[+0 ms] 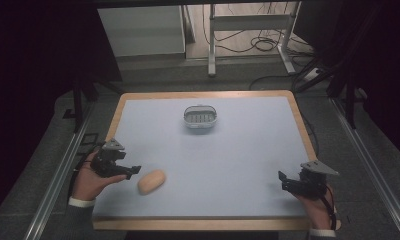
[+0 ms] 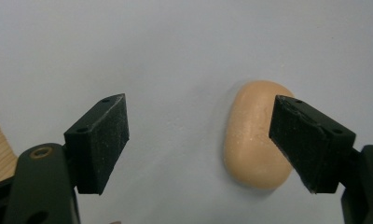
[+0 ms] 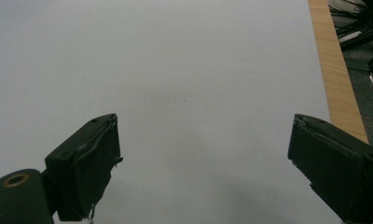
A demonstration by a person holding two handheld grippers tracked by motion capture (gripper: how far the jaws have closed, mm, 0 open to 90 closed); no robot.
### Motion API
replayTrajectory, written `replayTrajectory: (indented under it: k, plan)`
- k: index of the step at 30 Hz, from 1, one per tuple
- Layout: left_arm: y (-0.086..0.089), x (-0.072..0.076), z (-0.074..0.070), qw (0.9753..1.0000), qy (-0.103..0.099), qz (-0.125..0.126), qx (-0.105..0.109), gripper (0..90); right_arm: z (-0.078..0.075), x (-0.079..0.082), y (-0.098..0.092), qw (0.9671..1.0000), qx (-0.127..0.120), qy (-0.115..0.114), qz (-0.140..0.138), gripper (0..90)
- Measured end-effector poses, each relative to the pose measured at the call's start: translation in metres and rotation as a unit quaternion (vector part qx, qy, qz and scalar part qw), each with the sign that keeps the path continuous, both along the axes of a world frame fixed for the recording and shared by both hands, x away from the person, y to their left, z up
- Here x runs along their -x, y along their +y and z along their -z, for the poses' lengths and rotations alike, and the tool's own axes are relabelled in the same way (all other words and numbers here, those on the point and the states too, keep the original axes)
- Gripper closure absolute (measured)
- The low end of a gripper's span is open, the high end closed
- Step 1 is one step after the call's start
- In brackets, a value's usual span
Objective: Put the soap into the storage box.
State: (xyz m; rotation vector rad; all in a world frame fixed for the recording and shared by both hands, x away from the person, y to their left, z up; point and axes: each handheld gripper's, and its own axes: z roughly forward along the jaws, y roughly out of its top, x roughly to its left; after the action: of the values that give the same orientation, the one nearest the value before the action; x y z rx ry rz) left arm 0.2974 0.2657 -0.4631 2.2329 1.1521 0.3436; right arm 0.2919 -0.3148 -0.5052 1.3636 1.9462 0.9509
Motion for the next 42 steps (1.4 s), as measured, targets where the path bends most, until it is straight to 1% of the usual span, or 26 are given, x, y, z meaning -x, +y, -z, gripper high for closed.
replayTrajectory:
  k: [2, 6, 8, 9, 11, 15, 18, 19, 24, 25, 30, 33, 34, 38, 42]
  plan:
    - [-0.004, 0.0, 0.0, 0.9999, 0.005, 0.009, -0.003, 20.4, 0.0, 0.0, 0.0, 1.0, 0.0, 0.002, -0.002, 9.2]
    - [-0.01, -0.003, 0.003, 0.9996, 0.017, 0.02, -0.007, 20.3, 0.0, 0.0, 0.001, 1.0, 0.0, 0.002, -0.004, 9.2]
    - [-0.012, -0.004, 0.004, 0.9995, 0.019, 0.024, -0.008, 20.3, 0.0, 0.0, 0.001, 1.0, 0.0, 0.001, -0.003, 9.2]
    - [-0.016, -0.004, 0.006, 0.9992, 0.023, 0.031, -0.009, 20.3, 0.0, 0.0, 0.001, 1.0, 0.001, 0.001, -0.003, 9.2]
    - [-0.018, -0.005, 0.007, 0.999, 0.025, 0.034, -0.01, 20.2, -0.001, 0.0, 0.001, 1.0, 0.0, 0.0, -0.003, 9.2]
    - [-0.028, -0.009, 0.012, 0.9979, 0.039, 0.049, -0.015, 19.6, 0.0, 0.0, 0.001, 1.0, 0.002, 0.003, -0.004, 9.2]
    - [-0.031, -0.01, 0.015, 0.9976, 0.044, 0.05, -0.018, 18.7, 0.001, 0.0, 0.0, 1.0, 0.004, 0.003, -0.004, 9.2]
    - [-0.034, -0.011, 0.017, 0.997, 0.049, 0.054, -0.024, 18.5, 0.001, 0.0, 0.0, 1.0, 0.004, 0.003, -0.004, 9.2]
    - [-0.038, -0.01, 0.021, 0.9961, 0.057, 0.061, -0.03, 17.9, 0.001, 0.0, -0.001, 1.0, 0.005, 0.004, -0.003, 9.2]
    - [-0.041, -0.01, 0.023, 0.9955, 0.06, 0.066, -0.032, 17.8, 0.001, 0.0, -0.001, 1.0, 0.005, 0.004, -0.003, 9.2]
    - [-0.044, -0.009, 0.028, 0.9947, 0.068, 0.067, -0.038, 17.4, 0.002, 0.0, 0.0, 0.9999, 0.008, 0.006, -0.004, 9.2]
    - [-0.048, -0.008, 0.034, 0.9933, 0.076, 0.075, -0.044, 17.3, 0.003, -0.001, 0.0, 0.9999, 0.008, 0.007, -0.004, 9.2]
    - [-0.048, -0.008, 0.034, 0.9933, 0.076, 0.075, -0.044, 17.4, 0.003, 0.0, 0.001, 0.9999, 0.008, 0.008, -0.004, 9.2]
    - [-0.055, -0.008, 0.041, 0.9913, 0.084, 0.083, -0.058, 17.5, 0.003, 0.0, 0.001, 0.9999, 0.009, 0.008, -0.004, 9.2]
    - [-0.057, -0.008, 0.044, 0.9907, 0.088, 0.084, -0.061, 17.7, 0.003, -0.001, 0.001, 0.9999, 0.01, 0.008, -0.003, 9.2]
